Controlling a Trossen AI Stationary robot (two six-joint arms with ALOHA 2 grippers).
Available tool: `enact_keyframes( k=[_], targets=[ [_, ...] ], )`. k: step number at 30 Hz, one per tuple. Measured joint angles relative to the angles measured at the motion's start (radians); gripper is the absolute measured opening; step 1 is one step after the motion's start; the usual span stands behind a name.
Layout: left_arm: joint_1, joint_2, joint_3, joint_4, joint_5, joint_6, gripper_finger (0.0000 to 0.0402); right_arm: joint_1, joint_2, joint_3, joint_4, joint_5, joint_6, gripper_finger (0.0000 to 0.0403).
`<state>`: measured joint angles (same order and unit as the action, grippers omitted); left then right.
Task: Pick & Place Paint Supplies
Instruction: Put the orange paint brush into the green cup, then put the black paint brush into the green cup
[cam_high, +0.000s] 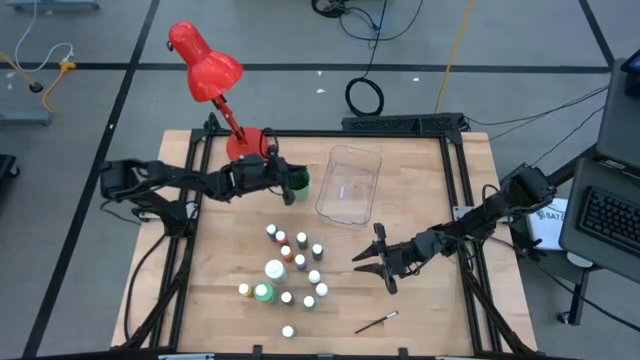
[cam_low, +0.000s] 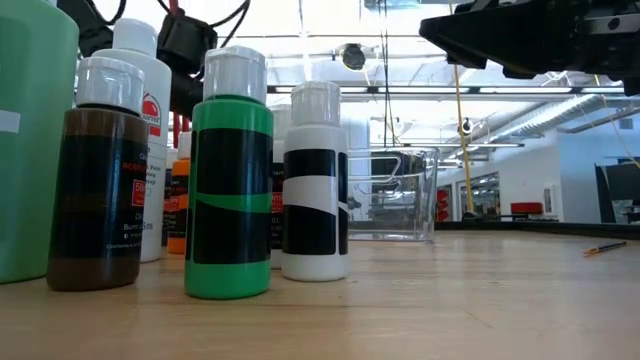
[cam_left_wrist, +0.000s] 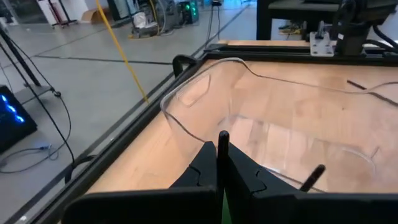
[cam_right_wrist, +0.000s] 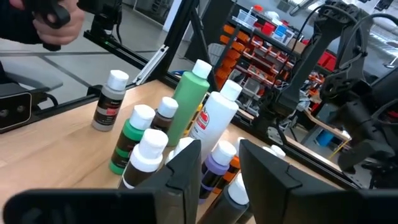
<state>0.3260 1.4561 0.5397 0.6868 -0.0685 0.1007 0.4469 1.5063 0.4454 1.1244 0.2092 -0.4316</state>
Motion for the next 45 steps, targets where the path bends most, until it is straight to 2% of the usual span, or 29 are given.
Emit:
enact_keyframes(
  k=[5, 13, 17, 22, 25, 28, 30, 33, 35, 39, 45],
  targets=[
    [0.011, 0.011, 0.000, 0.000, 0.000, -0.037, 0.0009, 0.000, 0.000, 0.000, -0.005, 0.000, 0.000, 0.0100],
    [0.001, -0.084, 0.000, -0.022, 0.061, -0.005, 0.0066, 0.000, 0.000, 0.000, -0.007, 0.000, 0.000, 0.0100],
    [-0.026, -0.222, 0.001, -0.052, 0.068, -0.003, 0.0088, 0.000, 0.000, 0.000, -0.008, 0.000, 0.000, 0.0100],
    [-0.101, -0.515, 0.021, -0.242, 0.099, -0.007, 0.0102, 0.000, 0.000, 0.000, -0.014, 0.000, 0.000, 0.0100],
    [-0.153, -0.693, 0.063, -0.441, 0.118, -0.069, 0.0096, 0.000, 0.000, 0.000, -0.014, -0.001, 0.000, 0.0100],
    [-0.204, -0.848, 0.091, -0.652, 0.126, -0.068, 0.0077, 0.000, 0.000, 0.000, -0.014, -0.001, 0.000, 0.0100],
    [-0.236, -0.937, 0.088, -0.773, 0.047, -0.080, 0.0052, 0.000, 0.000, 0.000, -0.014, -0.001, 0.000, 0.0100],
    [-0.270, -1.052, 0.049, -0.893, -0.141, -0.104, 0.0010, 0.000, 0.000, 0.000, -0.014, -0.001, 0.000, 0.0100],
    [-0.281, -1.121, -0.007, -0.910, -0.175, -0.104, 0.0008, 0.000, 0.000, 0.000, -0.014, -0.001, 0.000, 0.0100],
    [-0.283, -1.220, -0.121, -0.839, -0.099, -0.110, 0.0002, 0.000, 0.000, 0.000, -0.014, -0.001, 0.004, 0.0100],
    [-0.282, -1.274, -0.245, -0.792, -0.080, -0.114, 0.0001, 0.000, 0.000, 0.000, -0.014, -0.001, 0.004, 0.0100]
  ],
)
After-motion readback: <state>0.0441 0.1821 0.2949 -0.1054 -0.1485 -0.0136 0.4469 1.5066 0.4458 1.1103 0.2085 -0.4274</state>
